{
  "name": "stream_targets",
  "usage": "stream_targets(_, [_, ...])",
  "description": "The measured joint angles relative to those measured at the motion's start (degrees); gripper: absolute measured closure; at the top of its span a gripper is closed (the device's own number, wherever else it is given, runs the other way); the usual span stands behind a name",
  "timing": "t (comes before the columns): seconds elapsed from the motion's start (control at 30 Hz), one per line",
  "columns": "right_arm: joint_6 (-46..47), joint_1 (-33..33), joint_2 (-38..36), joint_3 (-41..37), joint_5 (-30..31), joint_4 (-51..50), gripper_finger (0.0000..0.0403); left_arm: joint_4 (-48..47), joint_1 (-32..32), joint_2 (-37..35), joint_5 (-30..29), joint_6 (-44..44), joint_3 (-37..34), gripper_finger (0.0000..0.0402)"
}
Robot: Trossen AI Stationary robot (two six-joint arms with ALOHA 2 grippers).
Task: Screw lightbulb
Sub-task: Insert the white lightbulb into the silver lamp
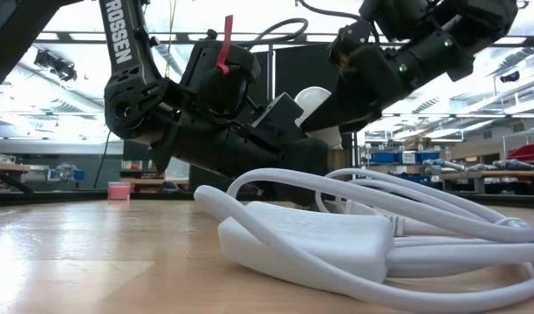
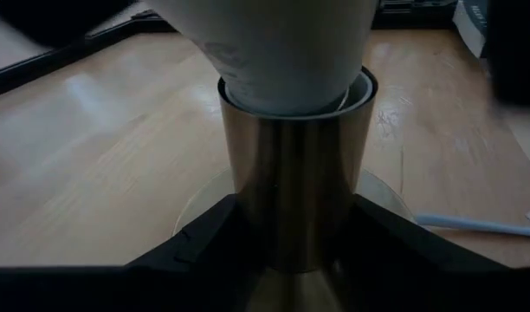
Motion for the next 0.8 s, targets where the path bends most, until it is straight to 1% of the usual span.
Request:
stream_targets(0.1, [-0.1, 0.1, 1.4, -1.1, 0.0, 3.4, 0.0103, -0.1, 0.0, 0.0, 1.4, -0.7, 0.0, 0.0193])
stream_targets(0.23, [-0.1, 0.5, 1.3, -2.3, 0.6, 7.9, 0.0133, -0.4, -0.1, 0.0, 2.8, -1.6, 0.0, 0.0193])
stream_targets(0.33, [0.4, 0.6, 1.3, -2.4, 0.6, 7.8, 0.016, -0.4, -0.1, 0.0, 2.9, -2.1, 0.0, 0.0193])
stream_targets(0.43, [0.7, 1.4, 1.2, -3.0, 1.0, 7.8, 0.0177, -0.3, -0.1, 0.0, 2.9, -2.7, -0.1, 0.0193])
stream_targets(0.6, [0.9, 3.2, 1.2, -4.0, 4.6, 8.7, 0.0187, 0.0, -0.1, 0.1, 2.8, -3.0, -0.2, 0.0193])
stream_targets(0.8, [0.0, 4.2, 1.2, -7.2, 8.5, 16.3, 0.0188, 0.0, -0.1, 0.1, 2.6, -2.9, -0.2, 0.0193])
